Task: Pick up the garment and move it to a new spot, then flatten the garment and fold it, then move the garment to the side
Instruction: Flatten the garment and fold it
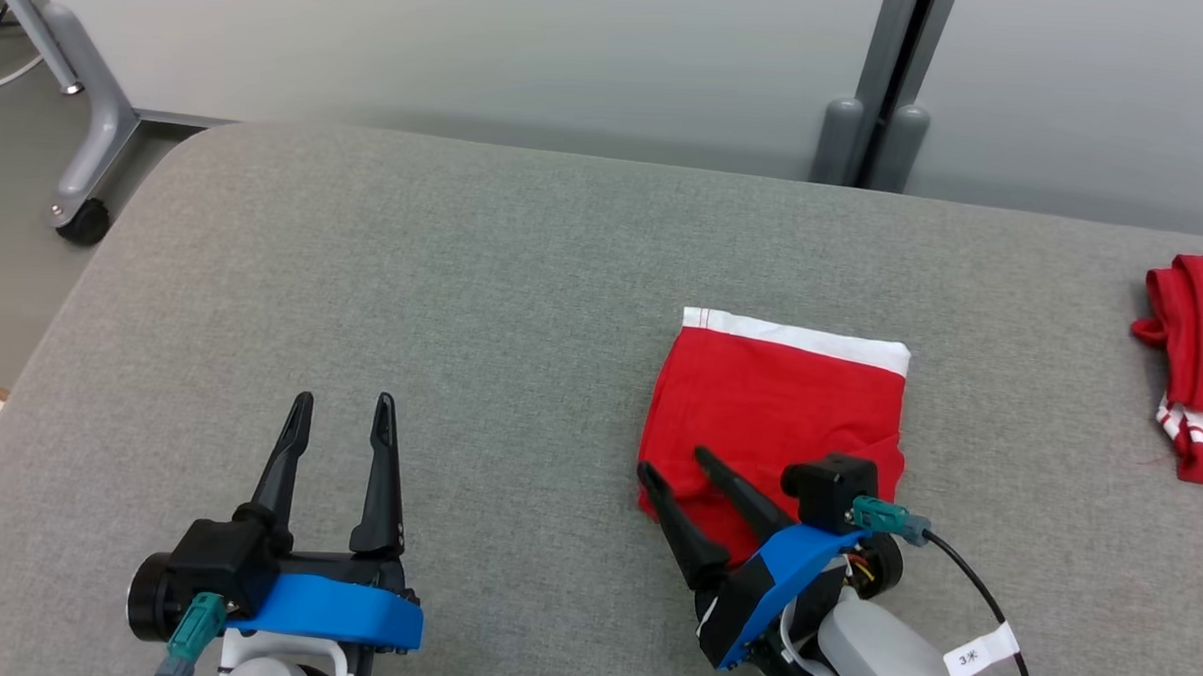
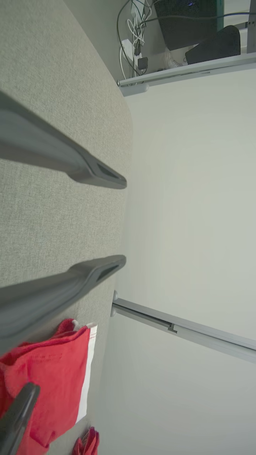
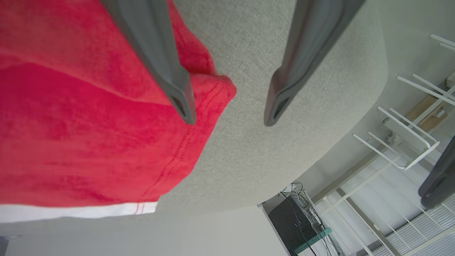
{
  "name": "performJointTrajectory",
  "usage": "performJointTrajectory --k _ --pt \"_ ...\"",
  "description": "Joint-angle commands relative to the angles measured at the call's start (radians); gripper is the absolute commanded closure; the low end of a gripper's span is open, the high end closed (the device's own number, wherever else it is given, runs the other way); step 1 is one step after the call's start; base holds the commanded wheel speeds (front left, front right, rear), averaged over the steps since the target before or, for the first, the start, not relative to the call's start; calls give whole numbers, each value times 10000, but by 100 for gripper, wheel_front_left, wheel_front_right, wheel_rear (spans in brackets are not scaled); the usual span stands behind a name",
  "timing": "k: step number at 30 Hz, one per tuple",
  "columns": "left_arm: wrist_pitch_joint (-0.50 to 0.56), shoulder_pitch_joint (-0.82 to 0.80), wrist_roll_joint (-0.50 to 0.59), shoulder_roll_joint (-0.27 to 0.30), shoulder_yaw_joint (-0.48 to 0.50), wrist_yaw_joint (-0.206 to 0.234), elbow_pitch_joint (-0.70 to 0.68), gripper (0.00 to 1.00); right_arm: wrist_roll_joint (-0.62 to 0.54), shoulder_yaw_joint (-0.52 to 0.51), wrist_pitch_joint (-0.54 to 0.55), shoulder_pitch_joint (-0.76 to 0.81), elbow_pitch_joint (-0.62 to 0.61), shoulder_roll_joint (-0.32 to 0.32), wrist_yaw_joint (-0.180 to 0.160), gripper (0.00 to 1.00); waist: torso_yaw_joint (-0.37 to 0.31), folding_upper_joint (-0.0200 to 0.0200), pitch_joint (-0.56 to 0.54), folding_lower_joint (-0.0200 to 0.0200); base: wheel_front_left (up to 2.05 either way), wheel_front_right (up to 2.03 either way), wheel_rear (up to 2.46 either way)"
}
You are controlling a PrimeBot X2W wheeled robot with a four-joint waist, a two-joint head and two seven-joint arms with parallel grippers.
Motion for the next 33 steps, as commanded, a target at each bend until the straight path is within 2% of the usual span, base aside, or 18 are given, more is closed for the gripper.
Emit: performJointTrajectory --k 1,7,15,25,33 --pt "-43 0 64 -8 4 27 9 0 -64 -18 -83 -129 -2 -24 10 0 -61 0 -47 -1 0 0 0" --pt "-43 34 195 -9 126 -22 147 0 -951 -659 -307 -135 -565 -505 9 0 -468 0 -300 -1 0 0 0" --pt "-43 81 427 68 461 -32 372 0 -2264 -2998 -325 984 -2240 -980 9 0 -1192 0 -619 -1 0 0 0" --pt "-43 373 714 245 800 84 426 0 -3435 -5372 -160 2739 -3867 -761 10 0 -1785 0 -849 -1 0 0 0" --pt "-43 806 799 293 959 351 323 0 -4058 -6466 447 4016 -5284 -366 10 0 -1831 0 -1083 -1 0 0 0"
